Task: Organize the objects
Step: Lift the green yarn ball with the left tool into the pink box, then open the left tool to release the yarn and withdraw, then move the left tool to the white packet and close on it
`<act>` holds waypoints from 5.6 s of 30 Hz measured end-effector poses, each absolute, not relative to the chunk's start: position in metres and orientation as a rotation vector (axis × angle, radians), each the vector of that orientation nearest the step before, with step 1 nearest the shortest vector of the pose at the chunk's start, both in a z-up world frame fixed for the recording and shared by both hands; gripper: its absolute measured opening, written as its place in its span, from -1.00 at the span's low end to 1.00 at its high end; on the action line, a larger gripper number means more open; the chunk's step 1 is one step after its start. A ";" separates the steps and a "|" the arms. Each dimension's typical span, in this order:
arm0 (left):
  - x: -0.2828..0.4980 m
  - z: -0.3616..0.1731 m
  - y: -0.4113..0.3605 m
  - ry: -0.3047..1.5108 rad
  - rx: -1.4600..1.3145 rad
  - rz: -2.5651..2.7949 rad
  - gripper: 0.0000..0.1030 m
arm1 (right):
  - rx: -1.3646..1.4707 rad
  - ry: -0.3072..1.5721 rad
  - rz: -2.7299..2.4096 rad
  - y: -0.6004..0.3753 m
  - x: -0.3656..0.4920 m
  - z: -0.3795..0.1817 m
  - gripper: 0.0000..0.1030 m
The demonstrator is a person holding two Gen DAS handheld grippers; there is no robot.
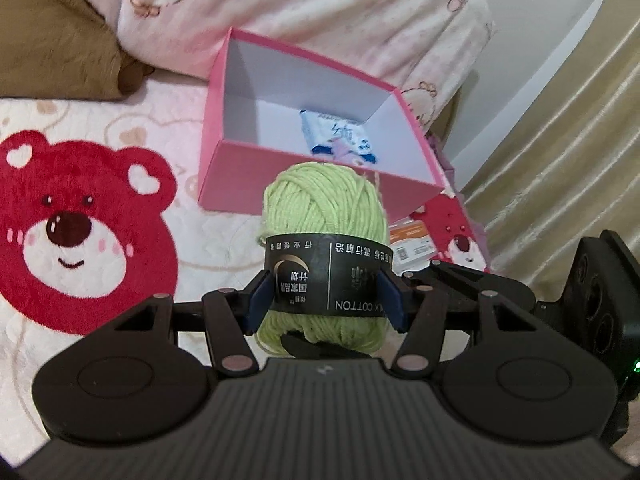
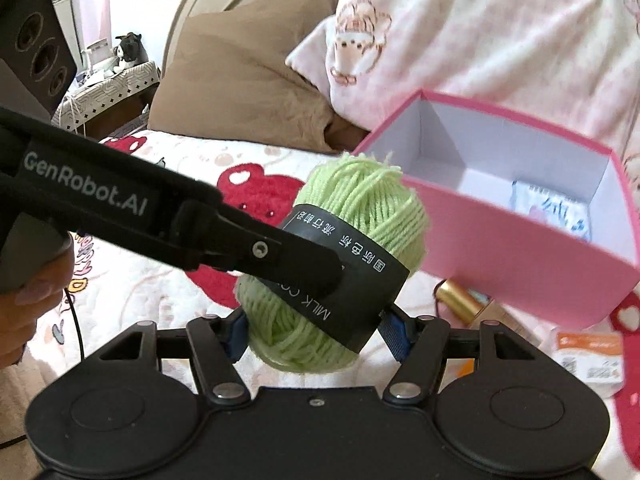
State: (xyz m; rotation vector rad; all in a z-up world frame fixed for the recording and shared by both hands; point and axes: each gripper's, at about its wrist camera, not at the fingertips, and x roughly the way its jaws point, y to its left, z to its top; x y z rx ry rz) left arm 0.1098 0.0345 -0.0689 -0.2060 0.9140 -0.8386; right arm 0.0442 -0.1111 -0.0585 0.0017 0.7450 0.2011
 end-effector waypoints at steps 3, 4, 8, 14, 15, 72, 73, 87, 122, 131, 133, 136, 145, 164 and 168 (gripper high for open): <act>0.110 -0.052 0.032 0.907 -0.209 -0.843 0.08 | -0.025 0.734 0.205 -0.114 0.046 -0.042 0.34; 0.111 -0.046 0.031 0.908 -0.206 -0.844 0.08 | -0.038 0.734 0.209 -0.115 0.047 -0.036 0.34; 0.117 -0.023 0.023 0.896 -0.215 -0.839 0.08 | -0.089 0.735 0.223 -0.123 0.056 -0.011 0.34; 0.133 0.011 0.006 0.868 -0.239 -0.810 0.08 | -0.085 0.749 0.227 -0.144 0.081 0.023 0.34; 0.139 0.016 0.002 0.872 -0.239 -0.805 0.08 | -0.072 0.757 0.229 -0.150 0.087 0.028 0.34; 0.309 -0.065 -0.127 1.086 -0.057 -0.583 0.15 | 0.101 0.986 0.212 -0.274 0.232 -0.070 0.15; 0.305 -0.060 -0.125 1.090 -0.047 -0.578 0.27 | 0.111 0.979 0.210 -0.276 0.227 -0.066 0.16; 0.224 0.021 -0.093 1.053 0.169 -0.504 0.41 | 0.078 0.892 0.191 -0.279 0.143 0.010 0.24; 0.055 0.016 -0.078 1.046 0.198 -0.532 0.81 | -0.110 0.846 0.288 -0.249 -0.057 -0.014 0.82; 0.052 -0.042 -0.097 1.068 0.160 -0.502 0.81 | 0.001 0.813 0.291 -0.268 -0.049 -0.067 0.82; 0.053 -0.052 -0.100 1.051 0.126 -0.503 0.82 | 0.008 0.809 0.302 -0.271 -0.046 -0.080 0.82; 0.056 -0.067 -0.106 1.043 0.076 -0.517 0.81 | -0.007 0.790 0.293 -0.272 -0.043 -0.099 0.82; 0.058 -0.112 -0.125 1.065 -0.030 -0.551 0.78 | -0.094 0.779 0.239 -0.272 -0.029 -0.141 0.82; 0.075 -0.149 -0.134 1.067 -0.209 -0.619 -0.22 | -0.043 0.770 0.150 -0.264 -0.019 -0.169 0.56; 0.070 -0.145 -0.136 1.063 -0.202 -0.625 -0.21 | -0.050 0.778 0.110 -0.255 -0.026 -0.165 0.46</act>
